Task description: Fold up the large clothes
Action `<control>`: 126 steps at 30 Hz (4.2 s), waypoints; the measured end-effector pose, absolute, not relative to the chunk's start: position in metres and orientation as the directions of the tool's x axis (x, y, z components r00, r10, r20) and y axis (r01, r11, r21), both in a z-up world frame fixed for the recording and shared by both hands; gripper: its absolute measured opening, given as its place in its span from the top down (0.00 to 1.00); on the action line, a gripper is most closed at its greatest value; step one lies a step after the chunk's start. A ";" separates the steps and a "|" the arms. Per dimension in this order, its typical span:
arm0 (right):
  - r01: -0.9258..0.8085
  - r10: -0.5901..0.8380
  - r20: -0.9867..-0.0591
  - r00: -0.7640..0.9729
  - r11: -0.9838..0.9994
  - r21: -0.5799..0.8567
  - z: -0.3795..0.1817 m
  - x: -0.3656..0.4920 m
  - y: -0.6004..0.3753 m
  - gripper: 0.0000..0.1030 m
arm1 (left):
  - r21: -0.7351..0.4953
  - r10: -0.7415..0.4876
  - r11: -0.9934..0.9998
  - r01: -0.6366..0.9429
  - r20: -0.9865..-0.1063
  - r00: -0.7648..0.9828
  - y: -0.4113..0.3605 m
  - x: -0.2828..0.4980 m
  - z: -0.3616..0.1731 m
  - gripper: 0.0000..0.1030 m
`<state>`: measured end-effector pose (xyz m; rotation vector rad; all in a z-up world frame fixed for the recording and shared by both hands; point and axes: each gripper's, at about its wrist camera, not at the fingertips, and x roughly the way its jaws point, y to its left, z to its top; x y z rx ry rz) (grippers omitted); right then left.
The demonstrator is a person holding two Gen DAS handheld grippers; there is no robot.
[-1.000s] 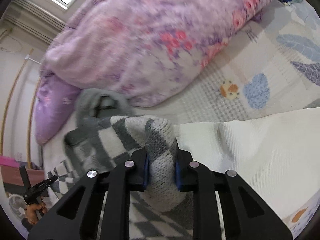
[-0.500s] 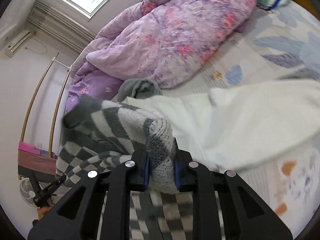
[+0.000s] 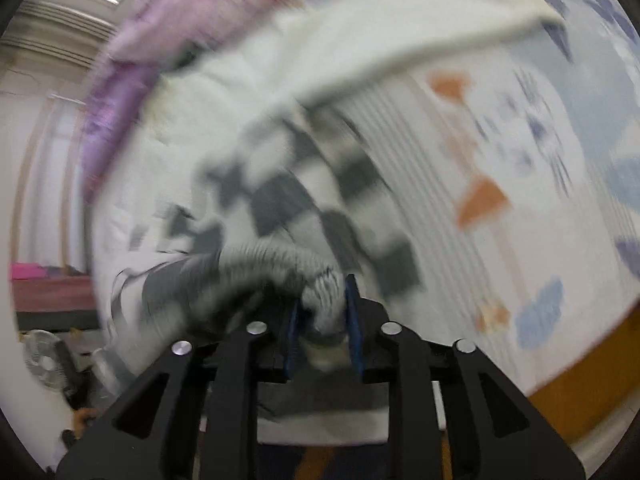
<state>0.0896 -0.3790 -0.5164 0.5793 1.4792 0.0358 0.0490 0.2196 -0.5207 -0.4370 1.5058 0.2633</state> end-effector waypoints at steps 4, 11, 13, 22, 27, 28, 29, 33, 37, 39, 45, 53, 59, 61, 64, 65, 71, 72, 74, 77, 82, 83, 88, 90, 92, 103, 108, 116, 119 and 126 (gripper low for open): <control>0.353 0.311 -0.950 0.014 0.888 0.296 -0.533 0.065 -0.378 0.67 | -0.137 -0.167 0.833 -0.535 -0.986 -0.008 0.229 0.019 -0.542 0.74; 0.583 0.517 -0.844 0.143 0.645 0.495 -0.514 0.047 -0.405 0.53 | -0.254 -0.231 0.750 -0.611 -0.966 0.117 0.245 -0.009 -0.512 0.63; 0.626 0.588 -0.784 0.201 0.538 0.564 -0.514 0.046 -0.403 0.47 | -0.322 -0.280 0.690 -0.648 -0.945 0.172 0.246 -0.011 -0.506 0.63; 0.739 0.592 -0.774 0.225 0.414 0.531 -0.541 0.065 -0.387 0.47 | -0.487 -0.374 0.443 -0.753 -0.863 0.339 0.227 -0.027 -0.502 0.28; 0.752 0.565 -0.792 0.232 0.412 0.515 -0.550 0.068 -0.384 0.48 | -0.398 -0.345 0.507 -0.764 -0.907 0.243 0.210 -0.008 -0.519 0.28; 0.749 0.561 -0.794 0.234 0.416 0.515 -0.550 0.070 -0.383 0.54 | -0.401 -0.347 0.501 -0.767 -0.905 0.246 0.209 -0.004 -0.523 0.28; 0.745 0.554 -0.801 0.227 0.431 0.509 -0.550 0.069 -0.383 0.57 | -0.408 -0.355 0.490 -0.770 -0.900 0.252 0.208 0.001 -0.530 0.28; 0.708 0.528 -0.828 0.191 0.510 0.489 -0.544 0.072 -0.381 0.87 | -0.337 -0.308 0.558 -0.758 -0.933 0.188 0.200 0.018 -0.539 0.61; 0.653 0.506 -0.843 0.184 0.578 0.489 -0.535 0.062 -0.386 0.89 | -0.244 -0.264 0.622 -0.744 -0.960 0.094 0.200 0.004 -0.541 0.84; 0.652 0.486 -0.859 0.159 0.602 0.461 -0.542 0.054 -0.392 0.89 | -0.213 -0.252 0.638 -0.740 -0.966 0.060 0.201 -0.010 -0.544 0.84; 0.619 0.395 -0.918 0.044 0.710 0.336 -0.587 0.055 -0.379 0.85 | -0.119 -0.203 0.678 -0.725 -0.979 -0.030 0.202 -0.007 -0.574 0.83; 0.495 0.244 -0.968 -0.054 0.849 0.186 -0.545 0.063 -0.366 0.73 | -0.152 -0.242 0.698 -0.699 -0.970 -0.030 0.204 -0.004 -0.545 0.45; 0.185 0.221 -0.975 0.031 0.957 0.223 -0.512 0.076 -0.330 0.89 | -0.145 -0.167 0.733 -0.665 -0.985 0.031 0.205 -0.005 -0.512 0.45; 0.066 0.220 -0.975 0.021 0.973 0.221 -0.524 0.084 -0.305 0.97 | -0.143 -0.141 0.775 -0.616 -0.989 0.053 0.188 0.004 -0.508 0.43; -0.061 0.114 -0.992 -0.056 0.991 0.117 -0.570 0.084 -0.284 0.98 | -0.120 -0.116 0.834 -0.538 -0.992 0.041 0.164 0.021 -0.516 0.39; -0.086 0.092 -0.993 -0.072 0.991 0.098 -0.586 0.082 -0.283 1.00 | -0.115 -0.114 0.847 -0.518 -0.993 0.033 0.159 0.025 -0.521 0.39; -0.049 0.132 -0.980 -0.150 0.989 0.140 -0.592 0.098 -0.280 1.00 | -0.139 -0.141 0.759 -0.636 -0.989 0.048 0.170 0.019 -0.530 0.33; -0.060 0.152 -0.978 -0.143 0.985 0.162 -0.580 0.103 -0.276 1.00 | -0.144 -0.137 0.742 -0.655 -0.989 0.062 0.175 0.016 -0.527 0.31; -0.110 0.207 -0.972 -0.111 0.970 0.218 -0.553 0.117 -0.260 1.00 | -0.157 -0.134 0.704 -0.693 -0.987 0.088 0.185 0.009 -0.522 0.30; -0.203 0.294 -0.954 -0.058 0.932 0.299 -0.522 0.147 -0.211 1.00 | -0.179 -0.149 0.650 -0.738 -0.983 0.108 0.193 0.001 -0.520 0.30; -0.329 0.383 -0.924 -0.004 0.872 0.362 -0.513 0.193 -0.105 1.00 | -0.212 -0.193 0.615 -0.760 -0.974 0.116 0.213 -0.006 -0.519 0.29; -0.346 0.369 -0.929 0.016 0.874 0.341 -0.516 0.201 -0.084 1.00 | -0.216 -0.200 0.626 -0.749 -0.973 0.113 0.218 -0.005 -0.520 0.29; -0.331 0.217 -0.976 -0.013 0.920 0.209 -0.571 0.226 -0.040 0.99 | -0.222 -0.235 0.688 -0.691 -0.969 0.076 0.237 -0.021 -0.530 0.27; -0.332 0.191 -0.982 0.000 0.926 0.180 -0.591 0.227 -0.040 1.00 | -0.227 -0.250 0.697 -0.680 -0.966 0.067 0.245 -0.025 -0.534 0.24; -0.276 0.194 -0.981 -0.005 0.943 0.188 -0.594 0.230 -0.040 1.00 | -0.234 -0.270 0.700 -0.675 -0.961 0.054 0.251 -0.026 -0.541 0.23; -0.034 0.214 -0.969 -0.121 0.975 0.219 -0.606 0.127 -0.084 1.00 | -0.320 -0.396 0.700 -0.639 -0.918 0.026 0.282 -0.040 -0.567 0.23; 0.037 0.214 -0.972 -0.095 0.977 0.211 -0.616 0.133 -0.088 1.00 | -0.343 -0.445 0.665 -0.663 -0.896 0.018 0.284 -0.044 -0.585 0.23; 0.123 0.288 -0.954 -0.079 0.953 0.277 -0.608 0.078 -0.105 1.00 | -0.368 -0.480 0.620 -0.693 -0.876 0.035 0.269 -0.058 -0.604 0.22; 0.067 0.279 -0.958 -0.065 0.959 0.275 -0.625 0.077 -0.104 1.00 | -0.366 -0.501 0.585 -0.723 -0.865 0.032 0.271 -0.060 -0.618 0.21; 0.015 0.321 -0.942 -0.098 0.947 0.321 -0.629 0.101 -0.093 1.00 | -0.367 -0.494 0.595 -0.715 -0.869 0.035 0.264 -0.045 -0.622 0.33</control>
